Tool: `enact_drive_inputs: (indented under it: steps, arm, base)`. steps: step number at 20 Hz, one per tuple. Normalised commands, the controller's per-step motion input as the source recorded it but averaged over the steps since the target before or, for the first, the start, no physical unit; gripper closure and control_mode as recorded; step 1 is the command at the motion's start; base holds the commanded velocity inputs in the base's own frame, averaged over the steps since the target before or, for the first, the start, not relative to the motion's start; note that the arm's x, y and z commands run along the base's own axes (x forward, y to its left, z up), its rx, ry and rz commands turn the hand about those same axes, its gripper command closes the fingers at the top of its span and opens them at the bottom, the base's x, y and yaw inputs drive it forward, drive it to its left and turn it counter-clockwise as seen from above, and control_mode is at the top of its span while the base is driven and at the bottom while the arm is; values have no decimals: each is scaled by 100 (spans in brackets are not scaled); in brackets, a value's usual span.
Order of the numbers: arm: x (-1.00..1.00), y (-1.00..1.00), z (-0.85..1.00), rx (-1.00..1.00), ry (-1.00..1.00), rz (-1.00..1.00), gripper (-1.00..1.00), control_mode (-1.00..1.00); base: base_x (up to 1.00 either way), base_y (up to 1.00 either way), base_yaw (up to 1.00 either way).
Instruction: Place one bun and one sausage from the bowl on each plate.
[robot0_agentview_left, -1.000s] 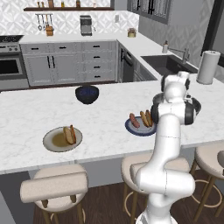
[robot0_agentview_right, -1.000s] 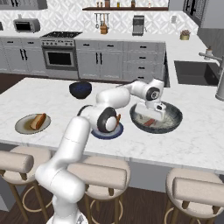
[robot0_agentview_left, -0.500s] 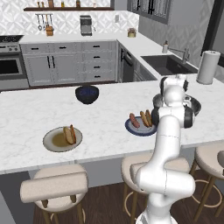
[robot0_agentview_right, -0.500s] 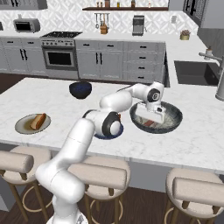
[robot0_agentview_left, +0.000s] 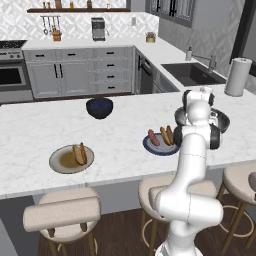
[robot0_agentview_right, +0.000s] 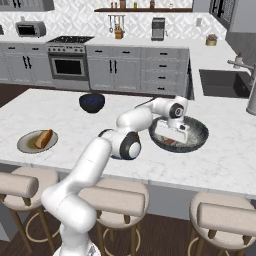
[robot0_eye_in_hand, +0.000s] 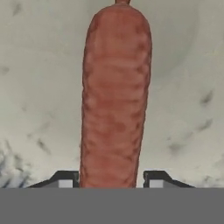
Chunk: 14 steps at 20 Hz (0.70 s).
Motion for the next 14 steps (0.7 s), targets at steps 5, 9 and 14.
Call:
enact_drive_inputs:
  steps: [5, 9, 14]
  arm:
    - [-81, 0, 2, 0, -4, 0, 100, -100]
    - [-100, 14, 29, 0, -12, 0, 100, -100]
    - [-73, 27, 68, 0, -19, 0, 100, -100]
  base:
    - [0, 0, 0]
    - [0, 0, 0]
    - [0, 0, 0]
